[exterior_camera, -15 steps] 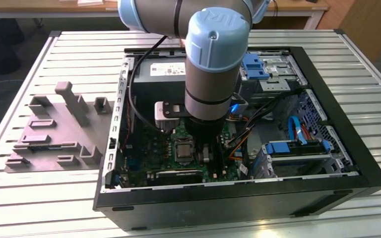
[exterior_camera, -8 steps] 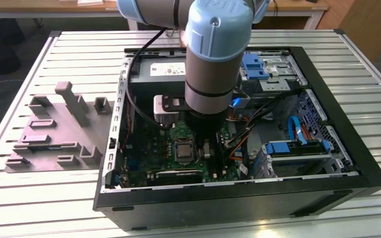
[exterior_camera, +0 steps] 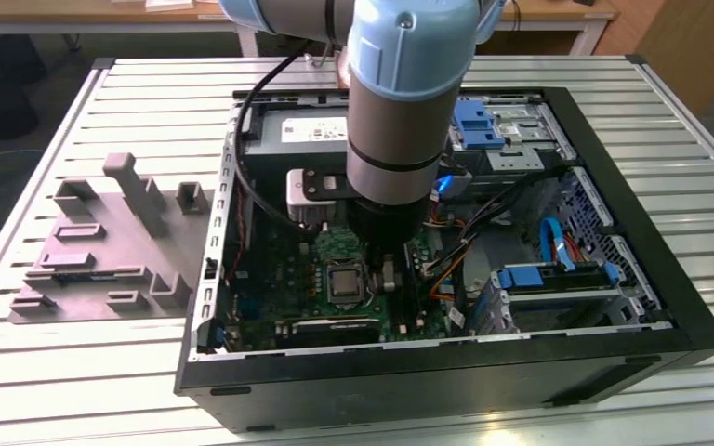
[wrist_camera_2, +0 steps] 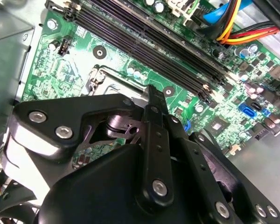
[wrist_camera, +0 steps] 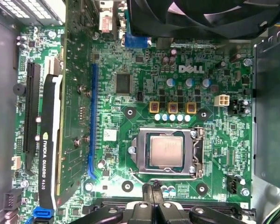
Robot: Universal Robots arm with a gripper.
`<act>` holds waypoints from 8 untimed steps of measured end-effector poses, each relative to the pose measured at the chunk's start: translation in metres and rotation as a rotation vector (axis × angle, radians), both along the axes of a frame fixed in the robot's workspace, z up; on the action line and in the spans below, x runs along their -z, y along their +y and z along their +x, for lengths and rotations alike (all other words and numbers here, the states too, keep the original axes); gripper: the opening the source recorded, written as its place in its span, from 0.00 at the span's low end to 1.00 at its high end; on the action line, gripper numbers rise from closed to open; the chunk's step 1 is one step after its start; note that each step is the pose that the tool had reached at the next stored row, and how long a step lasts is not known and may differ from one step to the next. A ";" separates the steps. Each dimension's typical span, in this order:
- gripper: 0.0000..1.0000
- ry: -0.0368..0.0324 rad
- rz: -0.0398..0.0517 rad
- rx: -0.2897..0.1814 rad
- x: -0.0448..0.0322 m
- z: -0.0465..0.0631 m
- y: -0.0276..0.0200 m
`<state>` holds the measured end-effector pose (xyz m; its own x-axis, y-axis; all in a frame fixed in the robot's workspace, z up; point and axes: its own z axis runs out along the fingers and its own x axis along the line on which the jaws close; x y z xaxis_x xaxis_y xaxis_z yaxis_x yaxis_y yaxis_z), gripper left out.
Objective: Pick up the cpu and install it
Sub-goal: 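Install the first cpu locking lever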
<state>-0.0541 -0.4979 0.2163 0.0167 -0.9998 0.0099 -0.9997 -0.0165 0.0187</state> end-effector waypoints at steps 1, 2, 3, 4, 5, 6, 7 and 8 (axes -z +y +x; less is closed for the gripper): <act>0.11 0.0000 0.0004 0.000 -0.0001 0.000 0.0000; 0.11 0.0000 0.0008 0.000 -0.0001 0.000 0.0000; 0.11 0.0001 0.0013 0.000 -0.0001 0.000 0.0000; 0.11 0.0000 0.0017 0.000 -0.0001 0.000 0.0000; 0.11 0.0000 0.0022 0.000 -0.0001 0.000 0.0000; 0.11 0.0001 0.0027 0.000 -0.0001 0.000 0.0000; 0.11 0.0001 0.0031 0.000 -0.0001 0.000 0.0000; 0.11 0.0001 0.0036 0.000 -0.0001 0.000 0.0000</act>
